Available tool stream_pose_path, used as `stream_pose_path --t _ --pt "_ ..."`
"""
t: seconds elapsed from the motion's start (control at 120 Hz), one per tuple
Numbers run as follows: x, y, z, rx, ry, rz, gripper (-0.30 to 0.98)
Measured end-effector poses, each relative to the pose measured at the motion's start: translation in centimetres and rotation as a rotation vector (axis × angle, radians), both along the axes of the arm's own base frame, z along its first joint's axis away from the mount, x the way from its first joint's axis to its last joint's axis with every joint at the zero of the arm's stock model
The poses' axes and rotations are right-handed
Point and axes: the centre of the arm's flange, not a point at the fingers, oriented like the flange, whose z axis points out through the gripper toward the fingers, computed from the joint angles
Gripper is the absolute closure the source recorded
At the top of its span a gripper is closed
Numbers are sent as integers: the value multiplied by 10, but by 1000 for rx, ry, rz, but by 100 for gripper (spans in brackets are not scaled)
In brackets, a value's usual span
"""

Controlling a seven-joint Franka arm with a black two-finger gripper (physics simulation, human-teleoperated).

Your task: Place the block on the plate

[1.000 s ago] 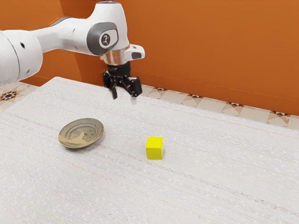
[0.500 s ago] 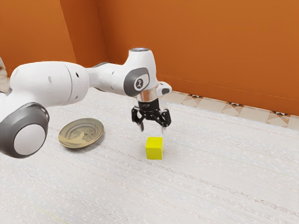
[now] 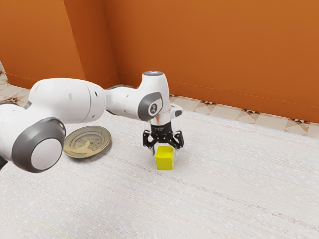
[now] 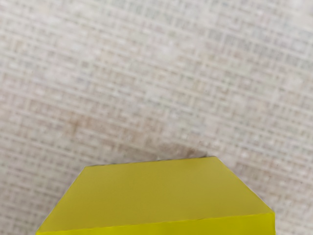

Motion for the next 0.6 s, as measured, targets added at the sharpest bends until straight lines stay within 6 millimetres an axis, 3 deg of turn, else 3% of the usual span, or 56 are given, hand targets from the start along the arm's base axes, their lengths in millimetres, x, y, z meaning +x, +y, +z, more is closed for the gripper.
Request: stream_pose_path --t 0.25,0.4,0.6 --pt "-4 -1 -14 9 11 39 1" --pt "-4 -8 -14 10 8 47 27" --pt "-5 -10 -7 19 2 54 28"
